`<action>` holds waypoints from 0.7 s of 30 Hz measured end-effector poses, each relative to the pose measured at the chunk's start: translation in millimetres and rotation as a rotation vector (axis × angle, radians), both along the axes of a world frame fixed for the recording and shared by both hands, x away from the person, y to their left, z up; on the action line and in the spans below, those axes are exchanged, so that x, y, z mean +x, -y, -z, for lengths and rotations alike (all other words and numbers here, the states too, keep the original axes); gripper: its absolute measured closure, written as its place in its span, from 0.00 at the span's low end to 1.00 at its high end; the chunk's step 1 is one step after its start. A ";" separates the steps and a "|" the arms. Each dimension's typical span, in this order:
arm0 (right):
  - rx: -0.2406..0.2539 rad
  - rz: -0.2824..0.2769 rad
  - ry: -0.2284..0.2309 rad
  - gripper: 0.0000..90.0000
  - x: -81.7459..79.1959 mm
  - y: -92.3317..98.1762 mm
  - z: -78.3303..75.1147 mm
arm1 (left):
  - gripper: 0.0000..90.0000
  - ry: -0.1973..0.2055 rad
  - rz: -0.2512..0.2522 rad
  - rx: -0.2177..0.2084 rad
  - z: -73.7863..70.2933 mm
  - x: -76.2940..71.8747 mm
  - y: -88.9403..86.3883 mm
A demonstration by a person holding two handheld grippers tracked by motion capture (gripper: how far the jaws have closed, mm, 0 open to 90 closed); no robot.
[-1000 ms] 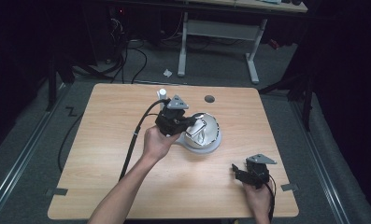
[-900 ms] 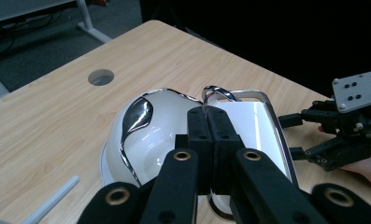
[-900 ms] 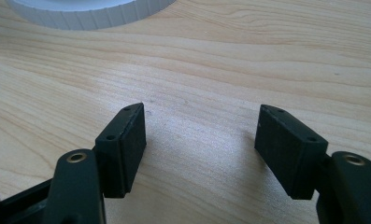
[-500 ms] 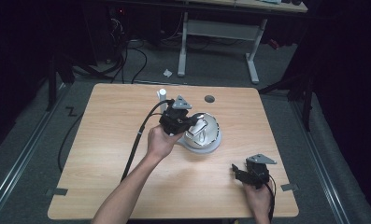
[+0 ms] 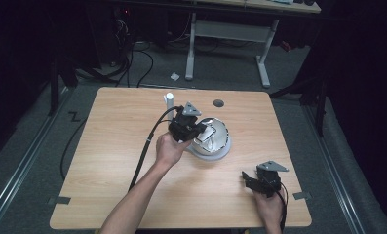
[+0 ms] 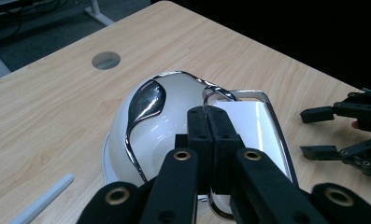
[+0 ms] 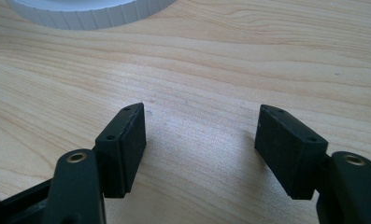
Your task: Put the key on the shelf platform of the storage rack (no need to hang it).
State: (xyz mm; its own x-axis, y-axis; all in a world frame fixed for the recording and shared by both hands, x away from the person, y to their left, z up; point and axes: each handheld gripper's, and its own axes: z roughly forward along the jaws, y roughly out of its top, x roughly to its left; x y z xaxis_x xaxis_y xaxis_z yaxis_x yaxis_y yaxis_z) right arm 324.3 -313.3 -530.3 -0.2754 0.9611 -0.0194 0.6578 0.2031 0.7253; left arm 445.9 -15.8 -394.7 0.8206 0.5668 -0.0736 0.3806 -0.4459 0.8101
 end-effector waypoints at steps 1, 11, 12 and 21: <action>0.000 0.000 0.000 0.38 0.0 0.0 0.0 | 1.00 -0.002 -0.002 0.003 1.1 0.8 -0.1; -0.001 0.000 0.000 0.38 0.1 0.1 0.0 | 1.00 -0.010 -0.038 0.012 11.0 7.4 0.6; -0.001 0.000 0.001 0.38 0.1 0.1 0.0 | 1.00 -0.010 -0.040 0.020 12.3 8.1 1.6; 0.000 0.000 0.000 0.38 0.0 0.0 0.0 | 1.00 -0.009 -0.057 0.026 19.6 12.0 7.7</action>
State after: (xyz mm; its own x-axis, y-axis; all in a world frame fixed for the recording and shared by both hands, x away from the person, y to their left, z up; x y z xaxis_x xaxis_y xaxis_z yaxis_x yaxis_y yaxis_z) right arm 324.3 -313.3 -530.3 -0.2755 0.9611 -0.0191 0.6578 0.2030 0.7253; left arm 457.8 -23.5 -414.4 0.7863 0.6144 -0.0650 0.4130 -0.4445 0.7949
